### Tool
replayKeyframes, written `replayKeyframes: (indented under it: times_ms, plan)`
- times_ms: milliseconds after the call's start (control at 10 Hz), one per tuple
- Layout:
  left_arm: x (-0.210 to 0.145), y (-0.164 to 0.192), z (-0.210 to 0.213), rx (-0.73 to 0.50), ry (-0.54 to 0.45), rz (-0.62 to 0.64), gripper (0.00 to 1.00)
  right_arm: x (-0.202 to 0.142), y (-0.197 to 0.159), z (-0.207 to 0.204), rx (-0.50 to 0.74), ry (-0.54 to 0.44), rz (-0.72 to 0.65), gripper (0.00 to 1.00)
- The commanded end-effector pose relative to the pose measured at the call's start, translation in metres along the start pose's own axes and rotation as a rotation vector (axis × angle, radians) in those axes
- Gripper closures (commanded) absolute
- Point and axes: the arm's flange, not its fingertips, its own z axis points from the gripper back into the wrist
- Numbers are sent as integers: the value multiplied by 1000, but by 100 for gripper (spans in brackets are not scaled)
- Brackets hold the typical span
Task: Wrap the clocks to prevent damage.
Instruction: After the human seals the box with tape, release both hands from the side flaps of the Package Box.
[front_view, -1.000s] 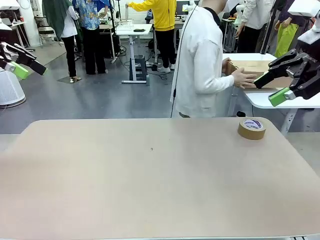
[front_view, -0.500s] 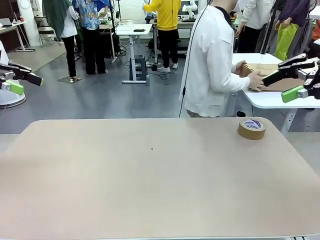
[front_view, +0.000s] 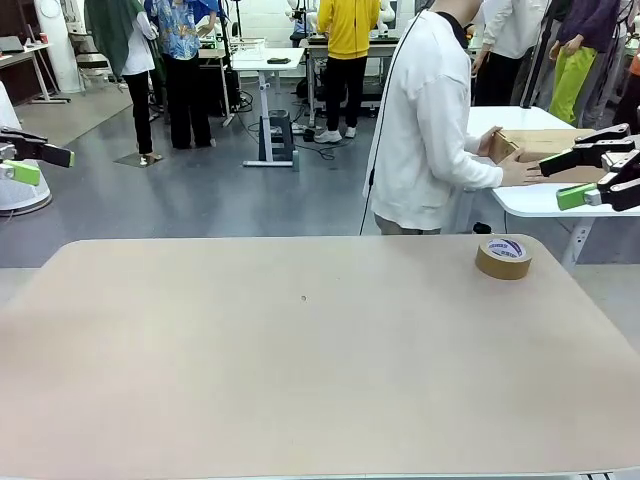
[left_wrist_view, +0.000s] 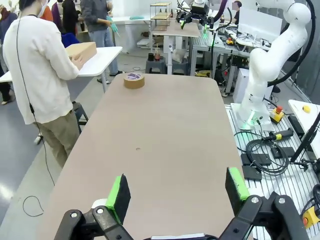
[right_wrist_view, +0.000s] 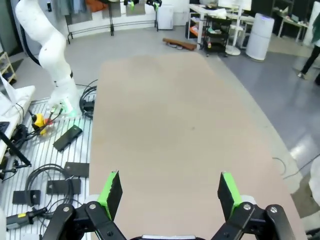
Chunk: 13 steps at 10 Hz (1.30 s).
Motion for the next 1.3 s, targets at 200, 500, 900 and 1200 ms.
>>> replayKeyframes:
  times_ms: [200,500,900,1200]
  plan:
    - [0,0,0,0,0,0,0,0,0,0,0,0,0,0]
    - [0,0,0,0,0,0,0,0,0,0,0,0,0,0]
    - [0,0,0,0,0,0,0,0,0,0,0,0,0,0]
    - [0,0,0,0,0,0,0,0,0,0,0,0,0,0]
